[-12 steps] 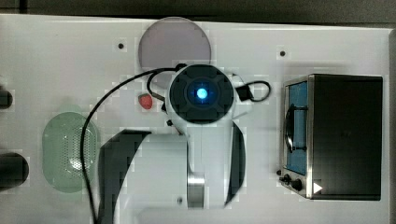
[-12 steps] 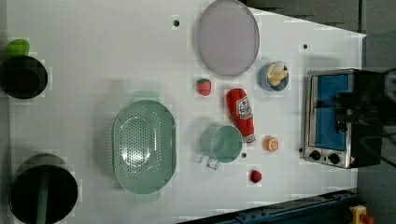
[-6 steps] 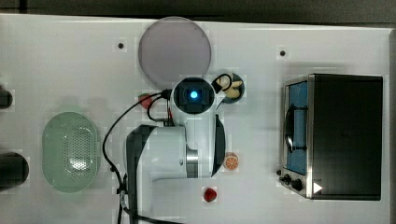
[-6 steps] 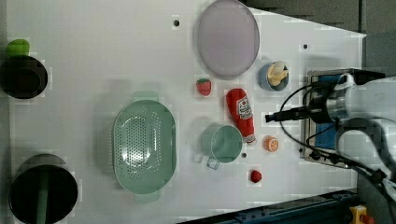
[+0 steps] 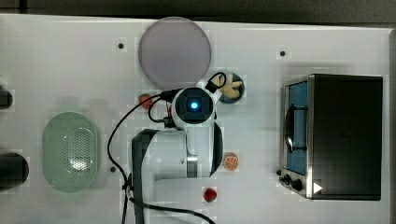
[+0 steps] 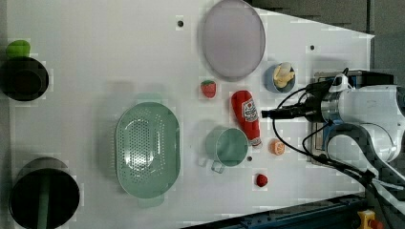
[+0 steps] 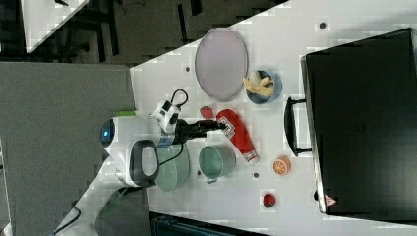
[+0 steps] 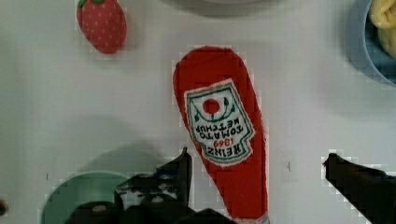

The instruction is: Pick Ketchup from the table and place it in strainer.

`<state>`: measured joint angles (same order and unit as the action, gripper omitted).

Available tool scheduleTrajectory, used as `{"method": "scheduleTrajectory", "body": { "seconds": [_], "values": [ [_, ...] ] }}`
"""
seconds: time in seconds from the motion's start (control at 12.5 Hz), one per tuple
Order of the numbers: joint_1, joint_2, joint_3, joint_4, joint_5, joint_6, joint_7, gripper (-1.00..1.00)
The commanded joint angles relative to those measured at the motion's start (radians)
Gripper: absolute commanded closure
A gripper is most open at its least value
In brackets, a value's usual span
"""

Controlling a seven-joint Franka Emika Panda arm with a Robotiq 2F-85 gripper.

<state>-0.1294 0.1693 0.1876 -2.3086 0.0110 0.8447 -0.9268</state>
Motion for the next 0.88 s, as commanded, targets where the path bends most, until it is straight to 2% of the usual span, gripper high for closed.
{"method": "scheduleTrajectory", "body": {
  "seconds": [0.08, 0.64, 0.72, 0.88],
  "values": [
    [0.015, 0.094, 0.004, 0.009, 0.0, 0.065, -0.059, -1.0],
    [0.015, 0.251, -0.002, 0.009, -0.003, 0.219, -0.058, -1.0],
    [0.015, 0.263, -0.001, 0.009, -0.003, 0.222, -0.058, -0.93],
    [0.015, 0.266, -0.001, 0.011, -0.003, 0.221, -0.055, -0.43]
  ]
}}
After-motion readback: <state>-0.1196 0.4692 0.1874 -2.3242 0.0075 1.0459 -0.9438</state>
